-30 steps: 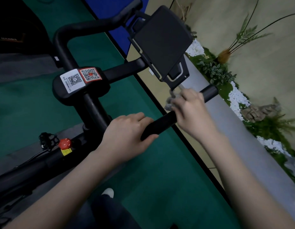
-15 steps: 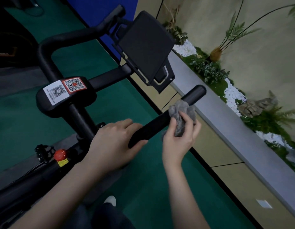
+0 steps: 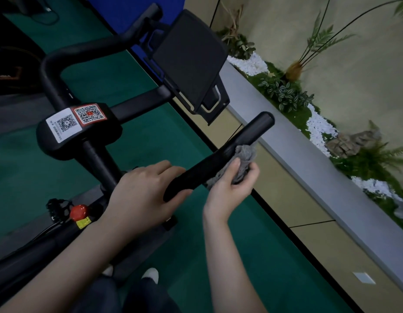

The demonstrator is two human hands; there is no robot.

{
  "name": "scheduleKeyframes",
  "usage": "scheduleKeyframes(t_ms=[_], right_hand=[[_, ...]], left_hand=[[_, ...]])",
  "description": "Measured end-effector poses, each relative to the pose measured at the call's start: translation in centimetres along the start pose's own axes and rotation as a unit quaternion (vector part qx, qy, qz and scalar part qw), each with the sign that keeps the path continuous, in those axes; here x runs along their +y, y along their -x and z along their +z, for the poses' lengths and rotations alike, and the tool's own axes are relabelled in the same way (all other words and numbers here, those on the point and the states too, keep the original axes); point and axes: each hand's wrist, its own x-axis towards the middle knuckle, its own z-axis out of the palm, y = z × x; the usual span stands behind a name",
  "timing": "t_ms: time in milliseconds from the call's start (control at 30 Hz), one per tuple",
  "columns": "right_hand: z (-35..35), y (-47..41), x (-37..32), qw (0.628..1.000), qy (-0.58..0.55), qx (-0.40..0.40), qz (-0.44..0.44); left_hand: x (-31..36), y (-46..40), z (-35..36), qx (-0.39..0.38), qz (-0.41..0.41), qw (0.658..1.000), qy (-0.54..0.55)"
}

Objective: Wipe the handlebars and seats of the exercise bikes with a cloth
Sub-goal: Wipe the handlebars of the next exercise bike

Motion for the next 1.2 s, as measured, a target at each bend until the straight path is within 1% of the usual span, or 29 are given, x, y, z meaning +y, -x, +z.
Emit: scheduleKeyframes(t_ms=[167, 267, 433, 600, 767, 933, 1000, 1100, 1200], right_hand=[[-0.1, -1.3, 0.0, 0.999, -0.034, -0.016, 0.021], [-0.1, -2.3, 0.1, 0.998, -0.051, -0.022, 0.018], [-0.9, -1.5, 0.8, 0.997, -0.061, -0.054, 0.011], [-0.9, -4.4, -0.4, 0.996, -0.064, -0.059, 0.027], [-1.1, -5.0, -0.7, 0.994, -0.068, -0.078, 0.033], [-1.5, -3.1, -0.1, 0.996, -0.043, -0.072, 0.025], [-1.5, -3.6, -0.4, 0.999, -0.011, -0.053, -0.002], [-1.0, -5.2, -1.3, 0.992, 0.062, -0.02, -0.106], [-0.9, -6.0, -2.2, 0.965, 0.136, -0.051, -0.219]], left_hand=[[-0.1, 0.0, -0.1, 0.004, 0.004, 1.0, -0.003], [0.0, 0.1, 0.0, 0.004, 0.0, 1.0, -0.012], [0.2, -0.1, 0.0, 0.007, -0.006, 1.0, -0.029], [1.3, -1.4, 0.4, 0.016, -0.019, 0.998, -0.05], [2.5, -3.9, 1.9, 0.0, -0.017, 0.998, -0.058], [2.4, -5.0, 2.8, -0.033, -0.017, 0.999, -0.02], [2.2, -5.0, 2.8, -0.039, -0.021, 0.999, -0.001], [2.2, -4.9, 2.8, -0.047, -0.023, 0.999, 0.006], [2.1, -4.8, 2.7, -0.054, -0.027, 0.998, 0.02]])
